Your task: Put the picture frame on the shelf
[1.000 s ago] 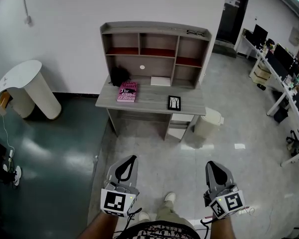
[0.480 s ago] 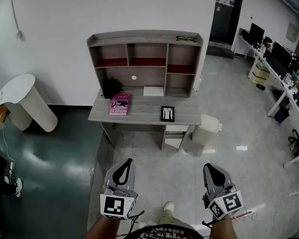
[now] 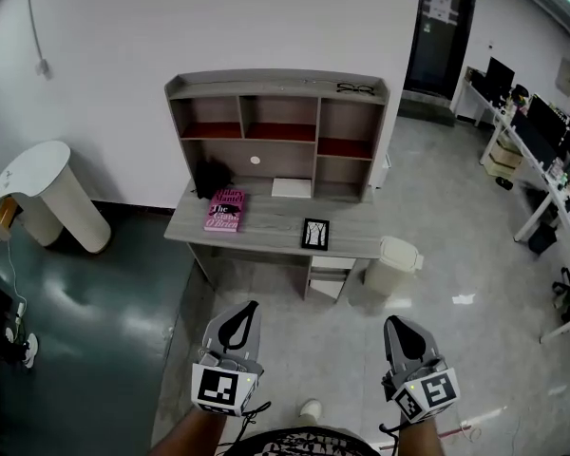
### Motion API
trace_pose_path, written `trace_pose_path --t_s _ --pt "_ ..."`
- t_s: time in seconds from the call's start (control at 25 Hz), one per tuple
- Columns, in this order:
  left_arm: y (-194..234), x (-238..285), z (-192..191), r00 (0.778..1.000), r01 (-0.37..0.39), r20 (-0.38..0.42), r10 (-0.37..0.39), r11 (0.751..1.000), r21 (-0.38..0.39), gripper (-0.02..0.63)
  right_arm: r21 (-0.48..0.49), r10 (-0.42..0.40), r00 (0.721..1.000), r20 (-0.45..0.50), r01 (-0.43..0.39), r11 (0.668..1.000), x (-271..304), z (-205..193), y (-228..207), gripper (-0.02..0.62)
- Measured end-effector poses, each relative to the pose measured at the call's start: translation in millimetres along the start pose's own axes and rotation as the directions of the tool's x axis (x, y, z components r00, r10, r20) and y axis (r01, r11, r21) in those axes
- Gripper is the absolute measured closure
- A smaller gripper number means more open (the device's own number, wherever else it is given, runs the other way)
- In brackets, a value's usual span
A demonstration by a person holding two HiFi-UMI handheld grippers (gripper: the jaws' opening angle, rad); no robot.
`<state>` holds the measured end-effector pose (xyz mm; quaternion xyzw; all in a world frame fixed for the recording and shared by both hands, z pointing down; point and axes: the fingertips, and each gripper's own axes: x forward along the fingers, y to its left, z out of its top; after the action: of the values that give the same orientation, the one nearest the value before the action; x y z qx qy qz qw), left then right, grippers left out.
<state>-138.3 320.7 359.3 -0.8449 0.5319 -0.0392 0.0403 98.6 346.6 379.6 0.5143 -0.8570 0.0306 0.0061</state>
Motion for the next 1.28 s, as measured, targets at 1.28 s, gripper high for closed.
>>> trace_pose_path --t_s 1.28 --pt "-10.4 57.9 -15.8 0.996 -0.062 -0.058 0.064 0.998 0.026 0.604 0.052 0.055 0.998 -0.007 -0.054 0.997 43.2 -17.1 -78.0 0.568"
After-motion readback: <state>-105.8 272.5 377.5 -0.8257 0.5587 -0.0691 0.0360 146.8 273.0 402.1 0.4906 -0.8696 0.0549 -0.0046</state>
